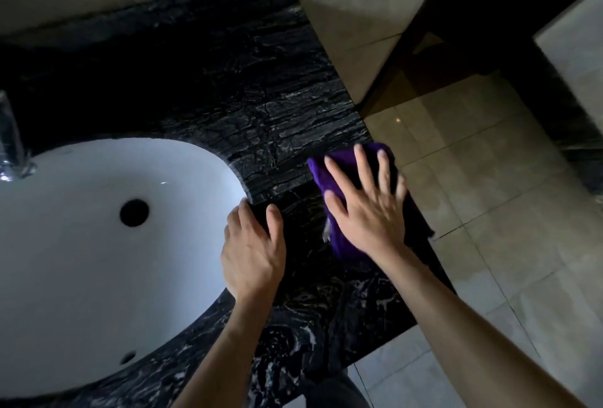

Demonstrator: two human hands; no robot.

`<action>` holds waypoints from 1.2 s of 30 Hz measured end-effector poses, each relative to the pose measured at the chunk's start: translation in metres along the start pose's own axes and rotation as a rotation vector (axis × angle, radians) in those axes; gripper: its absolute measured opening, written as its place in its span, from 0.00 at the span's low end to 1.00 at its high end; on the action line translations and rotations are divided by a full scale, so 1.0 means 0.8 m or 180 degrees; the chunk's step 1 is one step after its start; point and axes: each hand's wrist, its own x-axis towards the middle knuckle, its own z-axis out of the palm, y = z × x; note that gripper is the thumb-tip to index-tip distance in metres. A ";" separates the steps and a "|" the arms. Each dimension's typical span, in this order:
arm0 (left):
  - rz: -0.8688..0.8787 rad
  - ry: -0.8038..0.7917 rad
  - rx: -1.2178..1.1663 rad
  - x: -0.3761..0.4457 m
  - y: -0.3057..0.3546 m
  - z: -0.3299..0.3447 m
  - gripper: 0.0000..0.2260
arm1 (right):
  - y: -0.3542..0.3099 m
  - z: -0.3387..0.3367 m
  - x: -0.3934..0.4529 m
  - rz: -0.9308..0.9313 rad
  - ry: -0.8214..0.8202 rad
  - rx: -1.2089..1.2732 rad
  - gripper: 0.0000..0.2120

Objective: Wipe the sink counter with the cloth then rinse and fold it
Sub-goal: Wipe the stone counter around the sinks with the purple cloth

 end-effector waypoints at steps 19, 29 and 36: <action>-0.0114 0.0384 -0.0873 -0.011 0.003 -0.013 0.17 | -0.065 0.000 -0.073 -0.1788 -0.0485 0.0045 0.32; 0.0017 0.0251 -0.0572 -0.007 0.000 -0.011 0.26 | -0.166 -0.004 0.183 -0.1358 -0.0086 0.0104 0.30; -0.0100 0.0342 -0.0635 0.000 0.002 -0.007 0.22 | -0.112 0.004 0.088 -0.1500 0.0119 0.0005 0.29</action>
